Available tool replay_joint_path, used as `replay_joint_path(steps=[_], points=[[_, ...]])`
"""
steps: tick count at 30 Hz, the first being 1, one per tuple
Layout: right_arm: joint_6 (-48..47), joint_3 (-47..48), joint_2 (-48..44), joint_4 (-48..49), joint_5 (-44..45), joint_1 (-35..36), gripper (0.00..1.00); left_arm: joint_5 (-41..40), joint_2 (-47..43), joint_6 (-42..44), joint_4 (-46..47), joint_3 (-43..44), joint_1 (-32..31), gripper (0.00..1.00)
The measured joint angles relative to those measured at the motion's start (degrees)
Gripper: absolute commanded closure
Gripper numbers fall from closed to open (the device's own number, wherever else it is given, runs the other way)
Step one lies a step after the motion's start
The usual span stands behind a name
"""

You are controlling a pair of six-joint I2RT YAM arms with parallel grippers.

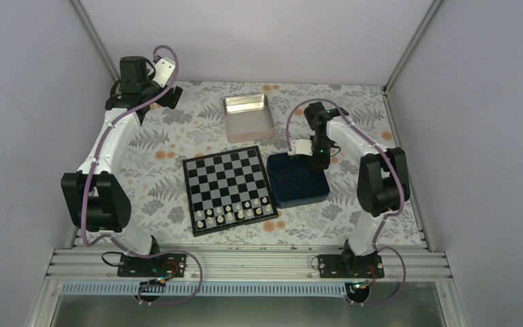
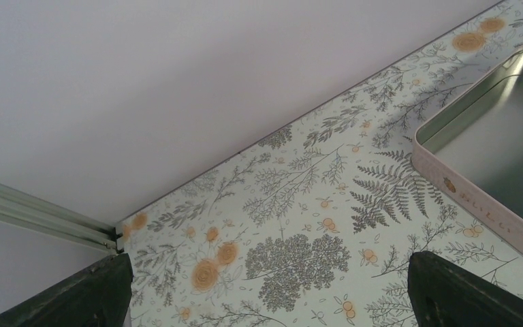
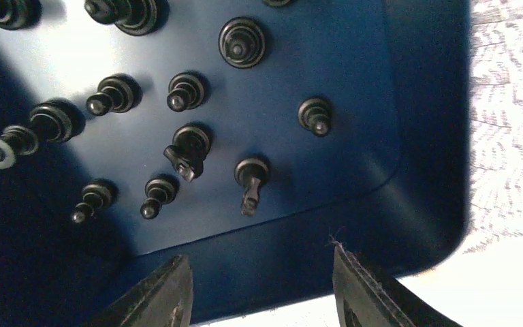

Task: Set up the chess pieces on the board
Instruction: Pick up the chess piece from the storage box.

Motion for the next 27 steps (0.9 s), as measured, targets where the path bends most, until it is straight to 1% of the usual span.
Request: replay_joint_path(steps=[9,14,20,24,27], points=[[-0.1,-2.4,2.8,4.0,1.5,0.2,0.45,0.0,0.0,0.0,0.8,0.0,0.0,0.0],[-0.2,-2.4,3.5,5.3,1.7,0.6,0.51,0.0,0.0,0.0,0.8,0.0,0.0,0.0],[-0.1,-2.4,4.7,5.5,1.7,1.1,0.51,0.0,0.0,0.0,0.8,0.0,0.0,0.0],[0.0,-2.5,4.7,5.7,1.7,1.2,0.56,0.0,0.1,0.0,0.8,0.0,0.0,0.0],[0.1,-2.8,4.8,6.3,1.6,1.3,0.57,0.0,0.1,0.0,0.8,0.0,0.0,0.0]])
